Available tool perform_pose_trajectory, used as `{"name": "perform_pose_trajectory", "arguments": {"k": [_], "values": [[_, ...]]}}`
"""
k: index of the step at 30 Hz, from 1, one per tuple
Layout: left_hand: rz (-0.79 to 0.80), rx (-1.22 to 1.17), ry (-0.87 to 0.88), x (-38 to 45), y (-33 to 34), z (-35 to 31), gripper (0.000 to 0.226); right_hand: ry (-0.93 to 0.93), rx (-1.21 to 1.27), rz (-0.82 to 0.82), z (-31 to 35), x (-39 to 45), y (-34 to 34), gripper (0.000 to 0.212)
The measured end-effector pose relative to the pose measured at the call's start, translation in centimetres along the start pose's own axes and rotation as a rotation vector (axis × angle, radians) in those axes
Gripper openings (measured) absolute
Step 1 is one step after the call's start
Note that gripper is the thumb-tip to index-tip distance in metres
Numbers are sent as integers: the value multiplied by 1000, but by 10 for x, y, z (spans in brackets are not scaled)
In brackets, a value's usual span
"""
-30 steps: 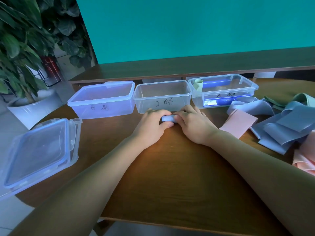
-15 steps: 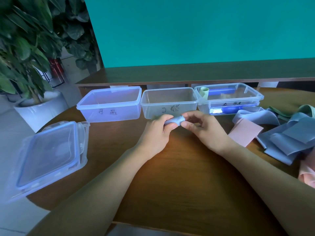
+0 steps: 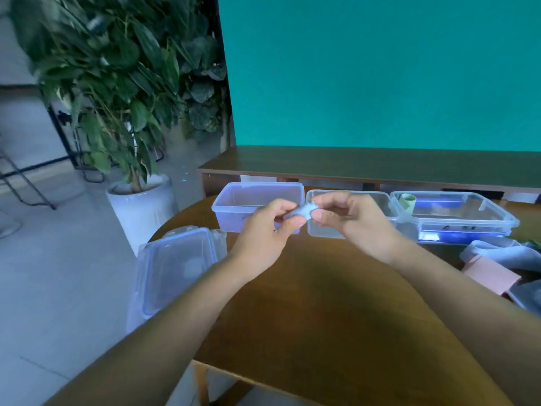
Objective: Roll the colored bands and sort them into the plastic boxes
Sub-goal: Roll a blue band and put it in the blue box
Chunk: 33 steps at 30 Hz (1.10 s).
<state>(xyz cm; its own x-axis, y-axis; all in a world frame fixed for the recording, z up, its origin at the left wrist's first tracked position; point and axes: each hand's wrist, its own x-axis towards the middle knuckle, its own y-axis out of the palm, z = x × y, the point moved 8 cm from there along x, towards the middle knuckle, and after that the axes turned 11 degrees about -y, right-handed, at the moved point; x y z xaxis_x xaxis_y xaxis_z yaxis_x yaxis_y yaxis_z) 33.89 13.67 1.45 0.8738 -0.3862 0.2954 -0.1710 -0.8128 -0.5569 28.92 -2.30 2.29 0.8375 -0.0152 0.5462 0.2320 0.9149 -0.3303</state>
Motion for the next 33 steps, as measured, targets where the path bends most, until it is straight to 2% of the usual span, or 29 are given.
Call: {"name": "perform_pose_trajectory", "arguments": {"k": [5, 9, 12, 17, 20, 33], "values": [[-81, 66, -31, 33, -64, 19, 27, -40, -73, 23, 11, 66, 34, 14], [-140, 167, -177, 68, -103, 59, 26, -24, -195, 49, -6, 117, 51, 7], [-161, 199, -262, 89, -119, 91, 22, 22, -322, 77, -28, 146, 65, 10], [-104, 269, -325, 113, -116, 128, 17, 135, -400, 126, -72, 180, 92, 23], [-75, 304, -337, 125, -106, 144, 21, 184, -427, 190, -94, 193, 109, 24], [-156, 348, -296, 138, -101, 162, 31, 153, -679, 373, -127, 234, 165, 24]]}}
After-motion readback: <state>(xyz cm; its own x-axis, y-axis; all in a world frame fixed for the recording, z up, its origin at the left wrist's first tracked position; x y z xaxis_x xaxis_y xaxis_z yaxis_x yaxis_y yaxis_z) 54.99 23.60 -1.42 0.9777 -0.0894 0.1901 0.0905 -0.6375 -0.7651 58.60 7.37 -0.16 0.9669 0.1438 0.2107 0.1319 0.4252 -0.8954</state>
